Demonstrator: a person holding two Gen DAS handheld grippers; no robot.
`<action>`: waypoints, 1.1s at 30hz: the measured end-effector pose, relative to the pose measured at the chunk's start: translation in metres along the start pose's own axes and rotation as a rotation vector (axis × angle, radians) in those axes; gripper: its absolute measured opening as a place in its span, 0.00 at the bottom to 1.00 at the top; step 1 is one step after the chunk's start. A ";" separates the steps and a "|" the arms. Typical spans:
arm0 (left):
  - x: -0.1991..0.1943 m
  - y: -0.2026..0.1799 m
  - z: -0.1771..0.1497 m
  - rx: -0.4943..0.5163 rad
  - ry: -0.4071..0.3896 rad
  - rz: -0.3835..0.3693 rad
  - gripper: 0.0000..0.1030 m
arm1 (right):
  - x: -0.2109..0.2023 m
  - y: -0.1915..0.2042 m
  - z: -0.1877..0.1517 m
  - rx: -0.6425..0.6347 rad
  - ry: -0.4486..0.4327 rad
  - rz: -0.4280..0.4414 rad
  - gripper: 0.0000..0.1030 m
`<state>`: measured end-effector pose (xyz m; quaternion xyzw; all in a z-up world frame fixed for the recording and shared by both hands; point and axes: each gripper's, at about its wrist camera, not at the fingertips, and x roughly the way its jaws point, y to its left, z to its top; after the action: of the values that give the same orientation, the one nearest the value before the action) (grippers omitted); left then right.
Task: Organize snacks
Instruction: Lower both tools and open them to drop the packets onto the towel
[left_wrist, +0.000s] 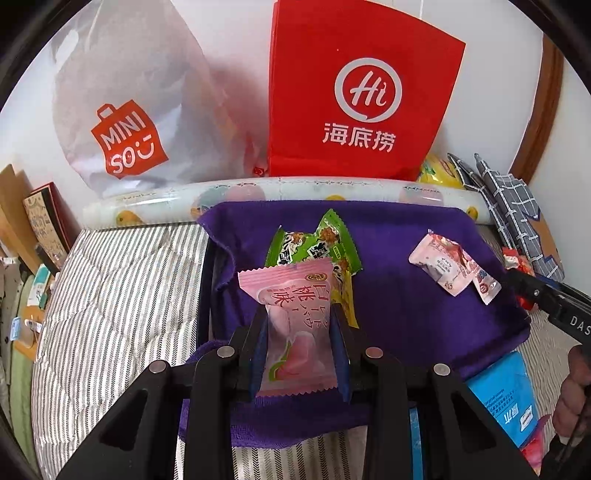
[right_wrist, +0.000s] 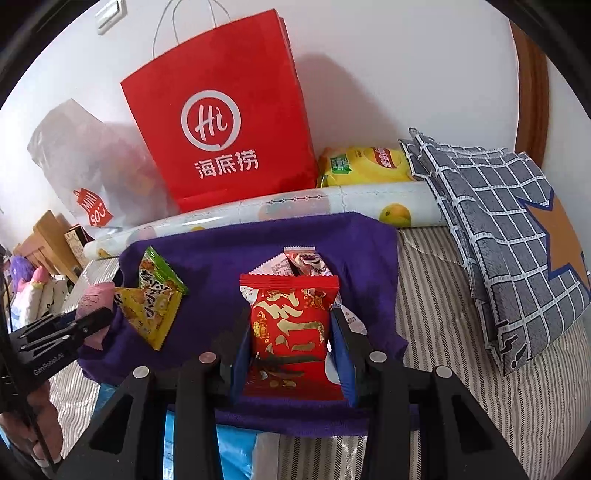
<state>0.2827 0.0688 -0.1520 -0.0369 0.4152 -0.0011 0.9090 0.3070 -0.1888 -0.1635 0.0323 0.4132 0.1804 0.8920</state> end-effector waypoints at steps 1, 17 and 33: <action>0.000 0.000 0.000 0.000 -0.002 0.000 0.30 | 0.001 -0.001 0.000 0.002 0.003 -0.002 0.37; 0.000 0.013 0.005 -0.088 -0.037 -0.045 0.30 | 0.018 -0.012 0.002 0.041 0.058 -0.021 0.37; 0.012 0.012 0.001 -0.105 0.039 -0.082 0.31 | 0.026 -0.005 -0.005 0.001 0.094 -0.009 0.39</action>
<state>0.2912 0.0803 -0.1615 -0.1014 0.4304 -0.0172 0.8967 0.3201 -0.1847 -0.1872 0.0223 0.4548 0.1779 0.8724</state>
